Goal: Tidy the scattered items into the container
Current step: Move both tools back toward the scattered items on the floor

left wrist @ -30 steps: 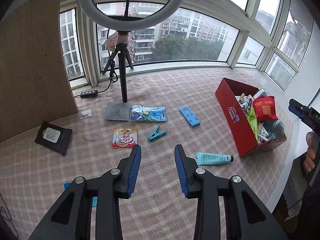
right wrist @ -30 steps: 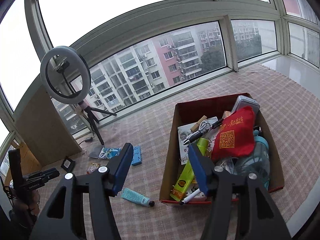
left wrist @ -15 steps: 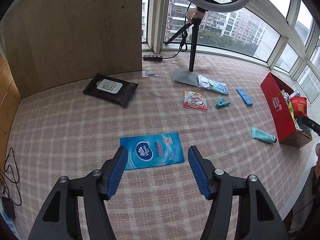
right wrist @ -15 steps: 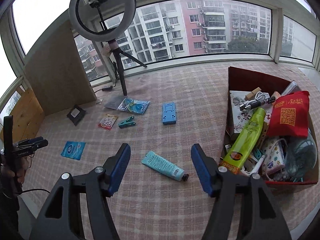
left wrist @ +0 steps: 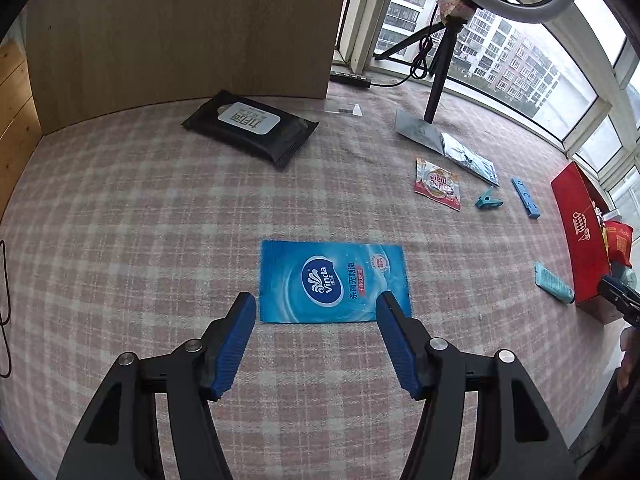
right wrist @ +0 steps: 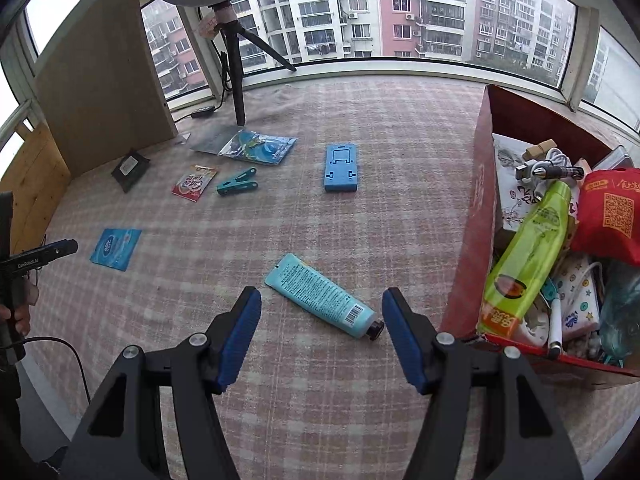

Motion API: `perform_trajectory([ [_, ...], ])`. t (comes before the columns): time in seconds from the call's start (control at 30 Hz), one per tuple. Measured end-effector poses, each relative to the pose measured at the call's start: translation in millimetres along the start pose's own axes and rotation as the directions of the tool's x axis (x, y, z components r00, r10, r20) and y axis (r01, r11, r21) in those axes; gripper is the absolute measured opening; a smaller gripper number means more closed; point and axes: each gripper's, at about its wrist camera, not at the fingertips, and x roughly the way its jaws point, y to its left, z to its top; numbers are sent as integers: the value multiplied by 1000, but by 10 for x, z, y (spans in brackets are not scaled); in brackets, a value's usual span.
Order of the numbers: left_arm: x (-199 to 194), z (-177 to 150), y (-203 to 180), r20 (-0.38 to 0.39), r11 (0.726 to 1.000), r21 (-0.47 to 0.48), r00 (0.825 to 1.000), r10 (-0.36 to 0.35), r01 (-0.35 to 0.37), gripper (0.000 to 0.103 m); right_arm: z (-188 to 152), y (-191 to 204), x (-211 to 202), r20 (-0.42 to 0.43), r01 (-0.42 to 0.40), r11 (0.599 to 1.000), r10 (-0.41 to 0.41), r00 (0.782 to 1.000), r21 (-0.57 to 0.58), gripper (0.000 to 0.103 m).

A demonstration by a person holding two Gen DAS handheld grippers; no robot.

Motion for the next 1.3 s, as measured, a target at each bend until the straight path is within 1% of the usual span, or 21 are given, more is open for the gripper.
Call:
perform_trajectory([
  [0.23,146,210,21,-1,999,-49,1000,2,-2,60,7,-8,127,-30,1,1000,-1,1000,-23,62],
  [0.33,197,306,1,-3,998,-64,1000,-13,12,60,42,22,153,-35,7,999,-8,999,-47,62],
  [0.4,226,377,-58,1,999,-52,1000,-16,16,60,83,39,179,-37,4,999,-6,999,-49,62],
  [0.53,276,526,-137,11,999,-35,1000,3,-3,60,173,77,248,-35,-1,999,-1,999,-40,62],
  [0.63,286,633,-103,20,998,-61,1000,2,-1,60,245,78,308,-40,-16,1000,17,999,4,62],
  [0.73,290,727,-64,29,997,-80,1000,10,-7,60,320,47,357,-32,-38,996,41,999,78,62],
  [0.8,293,773,-47,32,996,-88,999,12,-9,60,393,6,393,-21,-34,992,37,999,120,62],
  [0.9,299,817,-88,40,996,-90,999,-9,13,60,533,-52,449,-6,-14,987,15,1000,160,62],
  [1.0,330,842,-280,49,998,-38,998,-48,50,60,693,-98,518,5,1,985,-2,1000,175,62],
  [1.1,408,853,-601,36,993,63,994,-101,99,60,825,-100,603,7,13,986,-14,1000,167,62],
  [1.2,533,834,-987,-2,969,181,985,-172,169,60,903,-92,728,1,35,988,-36,999,148,62],
  [1.27,633,802,-1223,-28,948,253,981,-194,195,60,921,-94,822,-5,55,988,-55,998,141,62],
  [1.3,687,784,-1334,-38,938,287,980,-194,197,60,917,-105,864,-7,62,988,-62,998,142,62],
])
